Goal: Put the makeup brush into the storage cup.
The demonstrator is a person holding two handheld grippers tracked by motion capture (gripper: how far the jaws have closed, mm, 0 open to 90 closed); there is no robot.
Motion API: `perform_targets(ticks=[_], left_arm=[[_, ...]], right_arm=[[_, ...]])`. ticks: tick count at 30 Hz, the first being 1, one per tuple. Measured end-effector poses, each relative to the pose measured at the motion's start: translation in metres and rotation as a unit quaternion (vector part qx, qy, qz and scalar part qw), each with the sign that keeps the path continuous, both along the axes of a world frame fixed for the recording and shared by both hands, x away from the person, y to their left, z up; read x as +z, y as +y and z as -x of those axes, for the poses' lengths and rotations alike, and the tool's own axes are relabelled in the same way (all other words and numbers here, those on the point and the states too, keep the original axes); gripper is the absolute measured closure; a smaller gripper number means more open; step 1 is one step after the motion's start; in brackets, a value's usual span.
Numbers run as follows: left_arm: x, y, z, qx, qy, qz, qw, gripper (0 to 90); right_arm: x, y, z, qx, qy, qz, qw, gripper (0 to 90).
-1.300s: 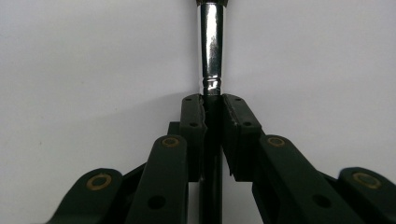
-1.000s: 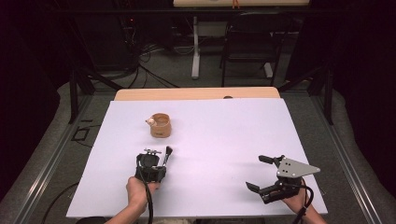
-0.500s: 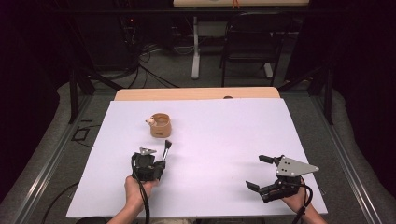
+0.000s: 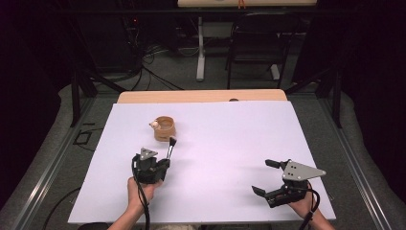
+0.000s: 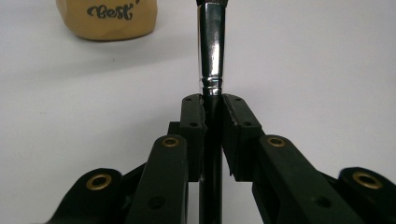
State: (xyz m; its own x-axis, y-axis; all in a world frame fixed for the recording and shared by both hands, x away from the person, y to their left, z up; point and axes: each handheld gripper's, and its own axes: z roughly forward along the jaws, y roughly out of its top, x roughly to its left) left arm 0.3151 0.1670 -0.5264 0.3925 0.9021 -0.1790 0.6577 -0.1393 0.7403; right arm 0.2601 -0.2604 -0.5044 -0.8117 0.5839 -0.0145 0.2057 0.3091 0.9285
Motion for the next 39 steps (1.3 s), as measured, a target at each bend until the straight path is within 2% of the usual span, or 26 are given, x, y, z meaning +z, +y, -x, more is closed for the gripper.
perform_targets(ticks=[4,5,9,10,17,22,27,31,39], left_arm=[[0.001,0.002,-0.002,-0.005,-0.015,0.003,0.9999,79.5],[0.001,0.002,-0.004,-0.008,-0.024,0.005,0.9997,79.5],[0.005,0.003,-0.005,-0.012,-0.036,0.009,0.9992,79.5],[0.008,0.005,-0.006,-0.015,-0.045,0.014,0.9988,79.4],[0.016,0.009,-0.008,-0.017,-0.070,0.031,0.9969,79.4],[0.020,0.010,-0.010,-0.021,-0.092,0.031,0.9951,79.4],[0.022,0.012,-0.012,-0.022,-0.097,0.038,0.9943,79.4],[0.028,0.013,-0.014,-0.027,-0.111,0.049,0.9922,79.4],[0.033,0.015,-0.018,-0.027,-0.127,0.052,0.9902,79.4]], right_arm=[[-0.001,0.001,0.000,0.002,0.000,0.000,1.0000,2.6],[-0.001,0.001,-0.001,0.002,0.000,0.001,1.0000,2.7],[-0.002,0.001,-0.001,0.000,0.002,0.004,1.0000,2.6],[-0.002,0.002,-0.001,0.000,0.004,0.004,1.0000,2.6],[-0.004,0.003,-0.002,-0.001,0.007,0.009,0.9999,2.6],[-0.004,0.004,-0.002,0.000,0.007,0.013,0.9999,2.7],[-0.005,0.005,-0.002,0.000,0.008,0.012,0.9999,2.7],[-0.006,0.006,-0.003,-0.001,0.010,0.018,0.9998,2.7],[-0.006,0.006,-0.004,-0.003,0.011,0.019,0.9998,2.7]])
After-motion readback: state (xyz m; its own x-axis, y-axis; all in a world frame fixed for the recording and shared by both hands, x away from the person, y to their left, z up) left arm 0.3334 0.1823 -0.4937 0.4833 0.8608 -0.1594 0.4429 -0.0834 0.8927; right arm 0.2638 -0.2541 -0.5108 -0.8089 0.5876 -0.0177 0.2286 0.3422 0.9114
